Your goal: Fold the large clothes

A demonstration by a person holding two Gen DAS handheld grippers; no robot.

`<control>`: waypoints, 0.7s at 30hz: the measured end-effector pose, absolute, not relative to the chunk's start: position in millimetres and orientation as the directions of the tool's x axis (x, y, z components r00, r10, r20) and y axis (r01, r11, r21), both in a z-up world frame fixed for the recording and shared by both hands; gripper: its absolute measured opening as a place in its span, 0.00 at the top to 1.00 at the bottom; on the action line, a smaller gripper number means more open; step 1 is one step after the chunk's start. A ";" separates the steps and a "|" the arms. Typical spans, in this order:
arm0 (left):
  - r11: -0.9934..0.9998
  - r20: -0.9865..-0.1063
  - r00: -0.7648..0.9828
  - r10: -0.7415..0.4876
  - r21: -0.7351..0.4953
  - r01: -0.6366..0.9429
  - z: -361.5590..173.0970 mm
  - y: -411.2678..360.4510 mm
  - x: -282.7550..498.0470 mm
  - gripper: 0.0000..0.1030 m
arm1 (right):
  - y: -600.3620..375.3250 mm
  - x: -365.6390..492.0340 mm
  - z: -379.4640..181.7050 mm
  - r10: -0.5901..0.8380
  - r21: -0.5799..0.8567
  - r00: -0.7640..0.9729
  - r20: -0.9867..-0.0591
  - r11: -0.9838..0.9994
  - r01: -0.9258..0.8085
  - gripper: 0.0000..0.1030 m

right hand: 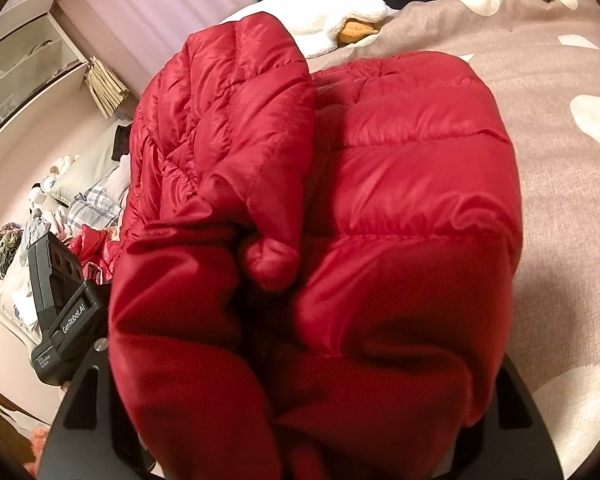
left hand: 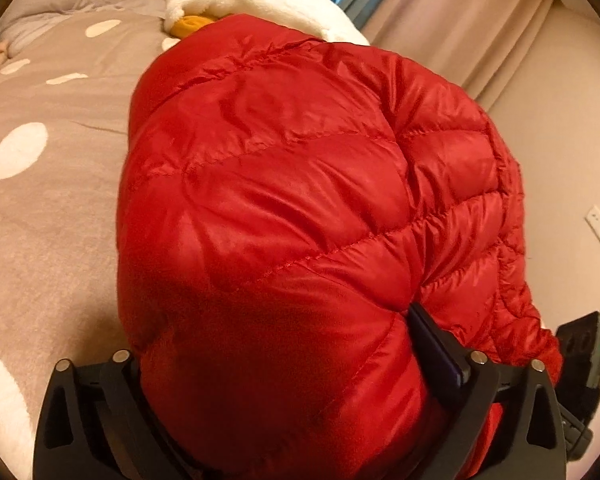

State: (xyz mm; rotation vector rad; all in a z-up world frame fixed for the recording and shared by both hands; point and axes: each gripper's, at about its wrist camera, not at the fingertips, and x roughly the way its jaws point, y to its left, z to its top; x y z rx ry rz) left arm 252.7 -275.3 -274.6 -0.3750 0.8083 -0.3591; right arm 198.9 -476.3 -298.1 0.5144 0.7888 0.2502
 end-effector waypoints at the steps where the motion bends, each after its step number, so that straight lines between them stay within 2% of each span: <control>1: 0.878 -0.631 0.640 -0.439 -0.451 0.158 -274.8 -272.1 264.4 0.00 | -475.6 199.2 -298.0 0.397 0.523 0.683 -0.614 0.852 -0.025 0.36; 7: 0.930 -0.684 0.669 -0.291 -0.365 0.032 -260.5 -278.5 254.5 0.00 | -469.0 204.6 -293.3 0.373 0.489 0.669 -0.643 0.872 -0.016 0.33; 10: 0.955 -0.703 0.685 -0.189 -0.294 -0.038 -242.5 -288.4 234.0 0.00 | -464.1 202.2 -288.6 0.339 0.454 0.661 -0.669 0.891 0.002 0.23; 12: 0.982 -0.703 0.702 -0.113 -0.189 -0.031 -223.1 -300.3 218.6 0.02 | -460.3 194.7 -279.4 0.267 0.385 0.650 -0.711 0.922 0.043 0.05; 13: 0.991 -0.696 0.714 -0.076 -0.133 -0.024 -212.9 -305.9 212.5 0.03 | -458.7 192.2 -275.9 0.226 0.348 0.645 -0.730 0.935 0.066 0.01; 14: 0.997 -0.679 0.733 -0.034 -0.073 -0.022 -202.9 -311.2 204.3 0.10 | -458.9 186.6 -268.5 0.161 0.292 0.640 -0.751 0.951 0.104 0.01; 16: 0.999 -0.616 0.787 0.042 0.034 -0.027 -178.6 -316.3 185.1 0.17 | -462.2 179.1 -257.1 0.124 0.265 0.643 -0.756 0.956 0.127 0.02; 19: 1.000 -0.527 0.850 0.010 0.028 0.006 -162.8 -308.4 144.3 0.26 | -467.0 164.4 -228.6 0.056 0.213 0.684 -0.727 0.966 0.148 0.07; 20: 1.000 -0.510 0.860 -0.015 0.007 0.022 -158.8 -304.7 139.0 0.34 | -467.2 158.6 -217.1 0.037 0.197 0.709 -0.705 0.970 0.145 0.15; 21: 1.000 -0.501 0.865 -0.031 -0.012 0.029 -152.3 -303.8 137.5 0.40 | -466.2 151.3 -203.7 0.017 0.177 0.739 -0.674 0.974 0.140 0.35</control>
